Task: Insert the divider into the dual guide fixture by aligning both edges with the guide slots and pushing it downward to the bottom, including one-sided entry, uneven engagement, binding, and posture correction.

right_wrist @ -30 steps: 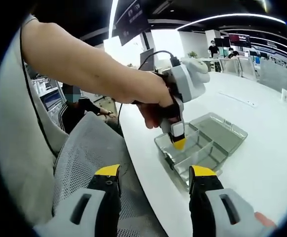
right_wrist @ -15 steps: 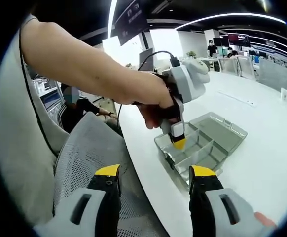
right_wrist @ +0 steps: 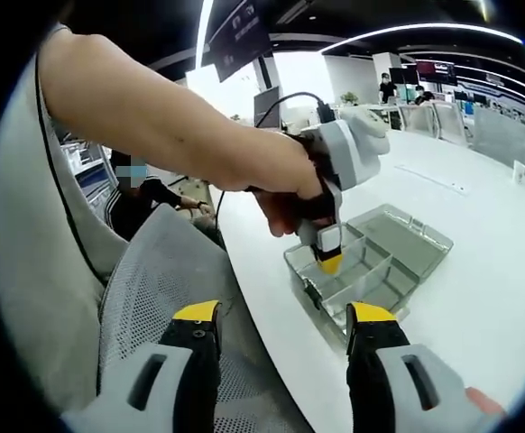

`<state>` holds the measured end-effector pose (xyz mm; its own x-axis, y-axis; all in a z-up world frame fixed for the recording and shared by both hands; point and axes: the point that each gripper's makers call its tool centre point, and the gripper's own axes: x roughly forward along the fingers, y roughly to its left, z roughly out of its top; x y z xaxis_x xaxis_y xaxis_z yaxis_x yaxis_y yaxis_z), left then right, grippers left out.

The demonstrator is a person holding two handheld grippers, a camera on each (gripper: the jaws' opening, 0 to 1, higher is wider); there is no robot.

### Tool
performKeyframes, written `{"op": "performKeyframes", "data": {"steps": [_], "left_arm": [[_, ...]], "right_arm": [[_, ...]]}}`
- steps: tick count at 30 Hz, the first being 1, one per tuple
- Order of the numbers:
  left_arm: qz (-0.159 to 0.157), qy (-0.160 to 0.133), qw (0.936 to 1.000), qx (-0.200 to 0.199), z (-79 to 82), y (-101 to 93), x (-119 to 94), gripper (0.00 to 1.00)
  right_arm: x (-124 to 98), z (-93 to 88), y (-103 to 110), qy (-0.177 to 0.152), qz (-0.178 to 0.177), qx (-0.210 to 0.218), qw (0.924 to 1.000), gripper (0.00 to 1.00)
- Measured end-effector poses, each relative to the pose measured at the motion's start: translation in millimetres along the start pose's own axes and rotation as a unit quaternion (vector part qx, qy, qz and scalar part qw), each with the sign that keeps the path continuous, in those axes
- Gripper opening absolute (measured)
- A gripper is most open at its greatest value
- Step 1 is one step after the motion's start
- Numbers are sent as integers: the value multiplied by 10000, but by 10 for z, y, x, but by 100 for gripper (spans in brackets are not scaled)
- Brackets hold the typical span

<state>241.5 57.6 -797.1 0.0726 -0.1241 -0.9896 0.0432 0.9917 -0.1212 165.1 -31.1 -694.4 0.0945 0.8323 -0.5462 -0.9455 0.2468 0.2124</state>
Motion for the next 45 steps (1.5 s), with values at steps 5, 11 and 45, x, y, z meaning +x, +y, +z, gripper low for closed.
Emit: {"op": "performKeyframes", "data": {"steps": [5, 11, 45], "left_arm": [[62, 21, 10000, 58, -2, -11, 9, 0], [46, 15, 10000, 25, 0, 5, 11, 0], [24, 89, 9999, -75, -34, 13, 90, 0]], "right_arm": [[-49, -13, -28, -6, -55, 7, 10000, 53], [-77, -41, -60, 22, -119, 6, 9999, 54], [-172, -77, -258, -85, -265, 130, 9995, 54]]}}
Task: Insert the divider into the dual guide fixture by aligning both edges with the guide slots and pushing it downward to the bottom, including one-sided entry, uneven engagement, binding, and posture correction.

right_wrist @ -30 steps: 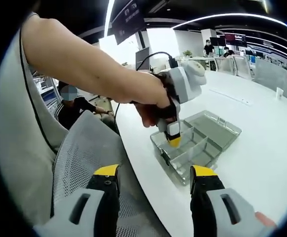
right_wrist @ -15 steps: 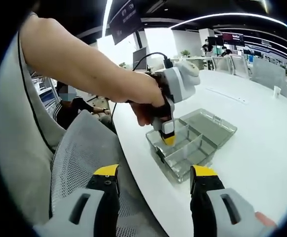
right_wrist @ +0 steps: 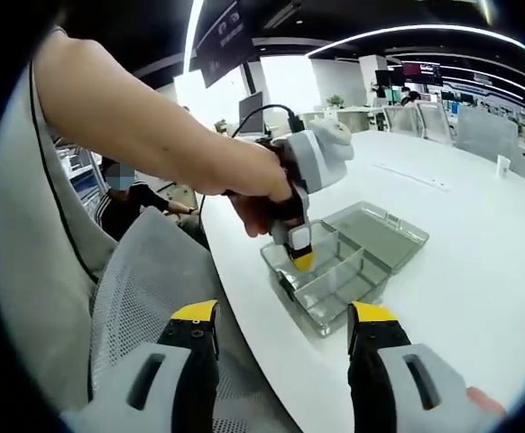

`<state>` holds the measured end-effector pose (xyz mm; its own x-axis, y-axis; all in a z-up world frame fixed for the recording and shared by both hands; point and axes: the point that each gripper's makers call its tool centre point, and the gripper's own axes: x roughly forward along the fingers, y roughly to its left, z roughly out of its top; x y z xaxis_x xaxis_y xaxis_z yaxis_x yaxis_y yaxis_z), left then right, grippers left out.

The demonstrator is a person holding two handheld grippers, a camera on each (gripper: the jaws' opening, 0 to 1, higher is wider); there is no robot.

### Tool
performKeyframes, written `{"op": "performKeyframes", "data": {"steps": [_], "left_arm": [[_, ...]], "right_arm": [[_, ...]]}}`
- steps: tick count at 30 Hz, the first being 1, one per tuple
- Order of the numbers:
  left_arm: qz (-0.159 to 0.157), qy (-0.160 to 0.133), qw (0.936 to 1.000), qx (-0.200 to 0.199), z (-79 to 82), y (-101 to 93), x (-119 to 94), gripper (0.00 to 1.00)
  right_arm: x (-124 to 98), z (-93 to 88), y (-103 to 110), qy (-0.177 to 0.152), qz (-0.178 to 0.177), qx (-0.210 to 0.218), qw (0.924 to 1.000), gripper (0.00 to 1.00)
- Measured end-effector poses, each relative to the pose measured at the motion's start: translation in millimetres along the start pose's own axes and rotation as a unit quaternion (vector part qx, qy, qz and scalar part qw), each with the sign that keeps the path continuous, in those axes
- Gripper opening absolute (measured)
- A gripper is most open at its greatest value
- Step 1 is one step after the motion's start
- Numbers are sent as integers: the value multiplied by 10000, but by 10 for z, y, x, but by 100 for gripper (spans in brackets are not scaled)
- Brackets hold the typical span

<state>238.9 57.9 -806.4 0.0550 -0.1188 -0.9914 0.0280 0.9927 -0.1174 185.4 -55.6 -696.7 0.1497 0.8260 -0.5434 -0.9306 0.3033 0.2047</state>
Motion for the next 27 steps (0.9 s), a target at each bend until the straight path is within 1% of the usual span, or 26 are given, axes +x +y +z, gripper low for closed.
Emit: {"op": "performKeyframes", "data": {"steps": [4, 6, 7, 8, 9, 10, 12, 15, 18, 21, 27], "left_arm": [[59, -79, 9999, 112, 0, -18, 4, 1], [11, -160, 9997, 203, 10, -20, 6, 2], [-27, -241, 9992, 325, 18, -29, 17, 3], [-13, -290, 9986, 453, 21, -24, 21, 5], [21, -309, 9983, 489, 10, -18, 24, 10], [5, -344, 9982, 491, -10, -36, 28, 14], [-132, -408, 9982, 430, -30, -67, 21, 17], [-162, -568, 9971, 483, -24, -35, -10, 21], [-243, -749, 9963, 343, -16, 14, -73, 22], [-248, -903, 9950, 334, -2, 39, -110, 25], [-448, -1222, 9910, 307, 6, -3, -188, 27]], "right_arm": [[25, 8, -8, 22, 24, -10, 10000, 54], [36, 30, -12, 5, 37, -17, 10000, 54], [41, 37, -14, 2, 46, -18, 10000, 54], [44, 41, -14, 2, 54, -25, 10000, 54], [48, 43, -11, 2, 63, -35, 10000, 54], [52, 45, -9, 4, 75, -44, 10000, 54], [55, 46, -8, 9, 88, -49, 9999, 54], [54, 40, -9, 26, 99, -61, 9999, 54], [63, 28, -16, 57, 116, -77, 9999, 54], [73, 27, -12, 89, 130, -107, 9998, 54], [80, 12, -20, 139, 140, -148, 9997, 55]]}}
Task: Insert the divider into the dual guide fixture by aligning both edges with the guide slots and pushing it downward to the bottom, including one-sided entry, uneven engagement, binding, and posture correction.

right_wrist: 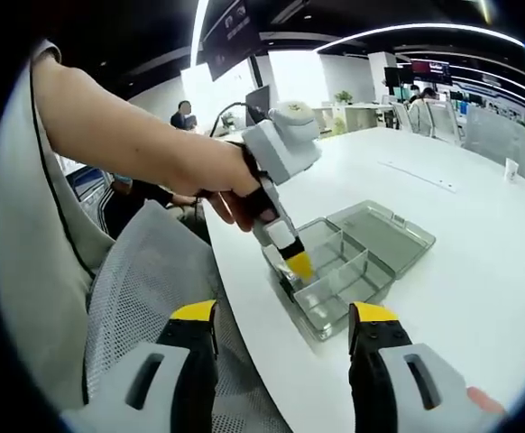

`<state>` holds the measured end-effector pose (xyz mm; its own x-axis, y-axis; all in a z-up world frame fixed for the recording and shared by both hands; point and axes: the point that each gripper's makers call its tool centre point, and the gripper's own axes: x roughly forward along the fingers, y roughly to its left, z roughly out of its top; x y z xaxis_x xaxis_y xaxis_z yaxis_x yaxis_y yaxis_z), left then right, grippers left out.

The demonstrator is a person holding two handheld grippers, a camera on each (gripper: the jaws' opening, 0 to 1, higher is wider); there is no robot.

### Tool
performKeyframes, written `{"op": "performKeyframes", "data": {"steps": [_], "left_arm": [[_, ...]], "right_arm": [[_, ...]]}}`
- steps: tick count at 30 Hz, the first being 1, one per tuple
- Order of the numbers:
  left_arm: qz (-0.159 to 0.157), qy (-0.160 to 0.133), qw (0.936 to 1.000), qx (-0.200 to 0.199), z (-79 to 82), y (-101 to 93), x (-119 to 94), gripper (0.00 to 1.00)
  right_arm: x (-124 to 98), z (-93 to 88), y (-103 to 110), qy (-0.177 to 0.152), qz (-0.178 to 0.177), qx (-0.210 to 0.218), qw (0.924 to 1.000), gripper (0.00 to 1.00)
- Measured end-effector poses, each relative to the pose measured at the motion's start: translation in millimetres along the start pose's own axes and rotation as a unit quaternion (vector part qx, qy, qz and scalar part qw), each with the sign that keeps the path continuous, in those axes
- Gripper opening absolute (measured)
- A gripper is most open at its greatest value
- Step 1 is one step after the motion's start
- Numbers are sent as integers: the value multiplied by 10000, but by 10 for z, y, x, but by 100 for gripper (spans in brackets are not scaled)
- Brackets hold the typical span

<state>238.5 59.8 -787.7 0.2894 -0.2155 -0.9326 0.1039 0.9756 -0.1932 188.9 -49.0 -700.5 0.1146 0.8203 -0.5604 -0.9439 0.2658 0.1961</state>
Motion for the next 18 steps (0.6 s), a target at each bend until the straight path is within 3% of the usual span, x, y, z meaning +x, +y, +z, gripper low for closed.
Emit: {"op": "performKeyframes", "data": {"steps": [12, 18], "left_arm": [[-314, -701, 9970, -97, 64, -68, -149, 31], [-505, -1125, 9922, -183, 164, -124, -290, 32]], "right_arm": [[-1, -64, -52, 203, 15, -21, 9998, 56], [-25, -63, -81, 212, 14, -48, 9998, 56]]}}
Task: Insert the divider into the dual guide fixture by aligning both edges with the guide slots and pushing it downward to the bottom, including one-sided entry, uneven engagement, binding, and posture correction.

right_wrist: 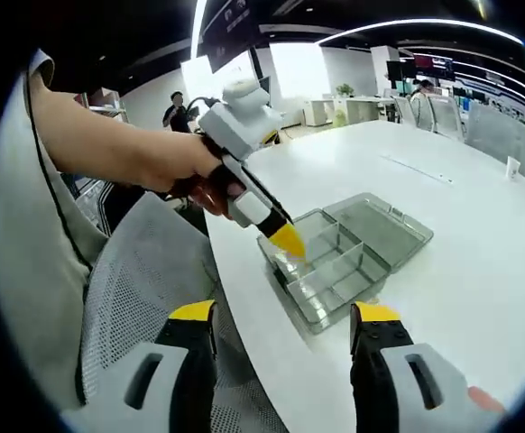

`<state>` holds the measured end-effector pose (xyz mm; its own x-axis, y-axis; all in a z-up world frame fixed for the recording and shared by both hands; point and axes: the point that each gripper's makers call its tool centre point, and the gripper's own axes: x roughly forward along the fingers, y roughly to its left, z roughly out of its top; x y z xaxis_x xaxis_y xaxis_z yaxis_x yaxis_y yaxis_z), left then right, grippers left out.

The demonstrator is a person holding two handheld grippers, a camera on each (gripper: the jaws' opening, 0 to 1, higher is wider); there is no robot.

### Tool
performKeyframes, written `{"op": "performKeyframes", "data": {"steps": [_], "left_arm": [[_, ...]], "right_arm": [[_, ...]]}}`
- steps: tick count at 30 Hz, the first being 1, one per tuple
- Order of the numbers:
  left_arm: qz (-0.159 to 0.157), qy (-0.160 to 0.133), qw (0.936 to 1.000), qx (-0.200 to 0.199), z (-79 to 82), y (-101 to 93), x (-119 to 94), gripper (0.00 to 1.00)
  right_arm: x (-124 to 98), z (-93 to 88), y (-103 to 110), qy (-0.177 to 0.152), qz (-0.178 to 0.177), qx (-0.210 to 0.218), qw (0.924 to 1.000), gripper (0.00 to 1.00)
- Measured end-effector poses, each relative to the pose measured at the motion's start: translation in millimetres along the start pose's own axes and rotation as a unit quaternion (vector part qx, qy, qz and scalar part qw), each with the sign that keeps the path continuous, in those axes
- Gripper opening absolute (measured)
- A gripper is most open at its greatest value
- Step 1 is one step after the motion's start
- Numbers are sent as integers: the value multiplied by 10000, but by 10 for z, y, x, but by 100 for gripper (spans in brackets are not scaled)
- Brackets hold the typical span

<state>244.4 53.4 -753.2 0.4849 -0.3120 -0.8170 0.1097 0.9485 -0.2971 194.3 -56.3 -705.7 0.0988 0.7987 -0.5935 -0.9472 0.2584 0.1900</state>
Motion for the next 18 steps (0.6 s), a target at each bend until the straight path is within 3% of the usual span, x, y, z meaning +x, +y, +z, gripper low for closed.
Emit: {"op": "performKeyframes", "data": {"steps": [6, 18], "left_arm": [[-99, -355, 9993, -6, 49, -55, -108, 34], [-251, -799, 9964, -160, -2, -120, -340, 35]], "right_arm": [[-25, -9, -16, 14, 40, -75, 10000, 57], [-109, -50, 0, 53, 103, -170, 9998, 57]]}}
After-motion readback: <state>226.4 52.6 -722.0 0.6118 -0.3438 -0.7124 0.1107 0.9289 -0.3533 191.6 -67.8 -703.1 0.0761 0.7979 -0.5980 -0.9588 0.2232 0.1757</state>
